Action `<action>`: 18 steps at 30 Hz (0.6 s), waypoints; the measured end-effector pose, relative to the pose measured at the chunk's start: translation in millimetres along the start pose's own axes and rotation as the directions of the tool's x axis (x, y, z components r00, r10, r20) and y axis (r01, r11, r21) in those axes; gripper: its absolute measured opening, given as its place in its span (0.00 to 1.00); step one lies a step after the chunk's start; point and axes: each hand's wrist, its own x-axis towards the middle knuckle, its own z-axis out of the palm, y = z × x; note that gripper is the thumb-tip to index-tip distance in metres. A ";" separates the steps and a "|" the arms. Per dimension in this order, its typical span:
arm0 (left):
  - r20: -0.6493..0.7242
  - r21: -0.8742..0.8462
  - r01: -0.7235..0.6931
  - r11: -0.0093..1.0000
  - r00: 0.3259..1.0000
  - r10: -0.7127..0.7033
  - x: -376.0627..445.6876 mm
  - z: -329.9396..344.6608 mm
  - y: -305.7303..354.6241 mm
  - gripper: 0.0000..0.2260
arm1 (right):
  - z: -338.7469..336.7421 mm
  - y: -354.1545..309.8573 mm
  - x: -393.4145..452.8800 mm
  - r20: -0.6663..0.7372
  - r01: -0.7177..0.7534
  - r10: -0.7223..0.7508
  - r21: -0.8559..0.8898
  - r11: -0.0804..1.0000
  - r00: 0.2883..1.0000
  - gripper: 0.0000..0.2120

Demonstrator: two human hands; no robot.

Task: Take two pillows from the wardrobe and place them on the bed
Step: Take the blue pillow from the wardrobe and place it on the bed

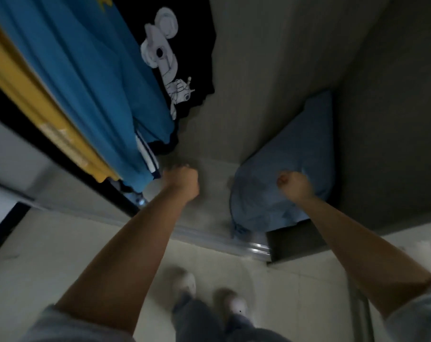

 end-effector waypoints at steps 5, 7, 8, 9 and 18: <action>0.010 0.031 -0.237 0.971 0.971 0.237 98.9 -27.5 5.4 0.14 | -14.7 15.1 39.2 -0.265 -0.237 0.285 0.196 0.951 0.921 0.11; -0.031 0.071 -0.362 0.930 0.931 0.364 127.7 -34.3 11.3 0.14 | -21.5 24.7 47.9 -0.294 -0.369 0.450 0.293 0.882 0.843 0.13; -0.053 0.096 -0.409 0.907 0.908 0.415 140.5 -36.7 14.5 0.14 | -21.7 30.0 49.8 -0.314 -0.420 0.514 0.321 0.849 0.798 0.14; -0.061 0.117 -0.448 0.887 0.888 0.456 152.1 -38.5 18.2 0.14 | -17.5 39.6 55.1 -0.391 -0.431 0.542 0.340 0.836 0.744 0.13; -0.160 0.124 -0.626 0.770 0.753 0.638 216.0 -19.4 88.5 0.10 | 11.8 88.3 96.6 -0.160 -0.681 0.733 0.283 0.675 0.661 0.26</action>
